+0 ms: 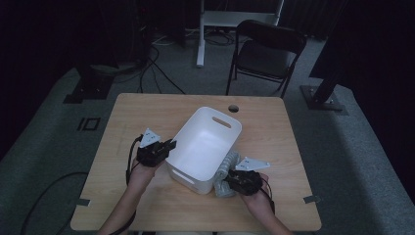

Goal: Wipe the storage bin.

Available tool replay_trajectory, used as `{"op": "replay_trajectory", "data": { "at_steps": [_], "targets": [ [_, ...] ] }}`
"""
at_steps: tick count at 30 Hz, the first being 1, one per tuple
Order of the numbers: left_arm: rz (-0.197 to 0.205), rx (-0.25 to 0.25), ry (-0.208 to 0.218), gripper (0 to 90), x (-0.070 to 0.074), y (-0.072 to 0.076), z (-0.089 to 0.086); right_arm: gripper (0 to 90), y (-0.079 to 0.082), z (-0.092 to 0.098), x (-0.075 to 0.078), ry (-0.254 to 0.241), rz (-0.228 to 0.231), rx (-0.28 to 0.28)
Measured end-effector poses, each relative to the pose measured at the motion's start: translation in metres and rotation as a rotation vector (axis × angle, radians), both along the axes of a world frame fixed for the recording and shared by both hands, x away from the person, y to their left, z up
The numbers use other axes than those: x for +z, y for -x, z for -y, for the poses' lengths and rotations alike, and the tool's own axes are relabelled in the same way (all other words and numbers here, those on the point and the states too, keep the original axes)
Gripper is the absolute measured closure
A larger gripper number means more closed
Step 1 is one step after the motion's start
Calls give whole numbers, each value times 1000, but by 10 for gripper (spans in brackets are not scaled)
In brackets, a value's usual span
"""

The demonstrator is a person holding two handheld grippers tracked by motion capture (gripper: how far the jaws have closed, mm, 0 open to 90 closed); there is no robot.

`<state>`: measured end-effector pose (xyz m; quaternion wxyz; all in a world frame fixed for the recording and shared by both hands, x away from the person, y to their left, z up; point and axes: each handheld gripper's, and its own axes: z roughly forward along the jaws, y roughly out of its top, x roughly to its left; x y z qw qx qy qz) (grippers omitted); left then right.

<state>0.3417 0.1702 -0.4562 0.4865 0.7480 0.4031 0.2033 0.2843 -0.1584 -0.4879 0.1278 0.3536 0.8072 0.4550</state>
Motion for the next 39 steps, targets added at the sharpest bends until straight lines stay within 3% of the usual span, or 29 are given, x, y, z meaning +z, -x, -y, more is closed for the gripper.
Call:
{"op": "replay_trajectory", "data": {
  "at_steps": [14, 22, 24, 27, 30, 34, 39],
  "targets": [
    [5, 8, -10, 820, 0, 0, 0, 748, -11, -1, -16, 39, -44, -18],
    [10, 14, -21, 818, 1, -1, 0, 748, -26, -2, -39, 91, -103, -37],
    [9, 21, -20, 818, 1, -1, 0, 748, -28, -2, -40, 82, -116, -39],
    [3, 28, -17, 820, 0, -2, -2, 750, -27, -2, -36, 91, -113, -36],
    [7, 32, -19, 821, 0, -2, 0, 751, -21, 0, -25, 58, -99, -29],
    [10, 37, -30, 822, 1, -1, 1, 751, -5, 3, 0, -18, -36, -5],
    [8, 40, -29, 827, 1, -1, 1, 750, 17, -1, 24, -47, 52, 34]
  ]
}}
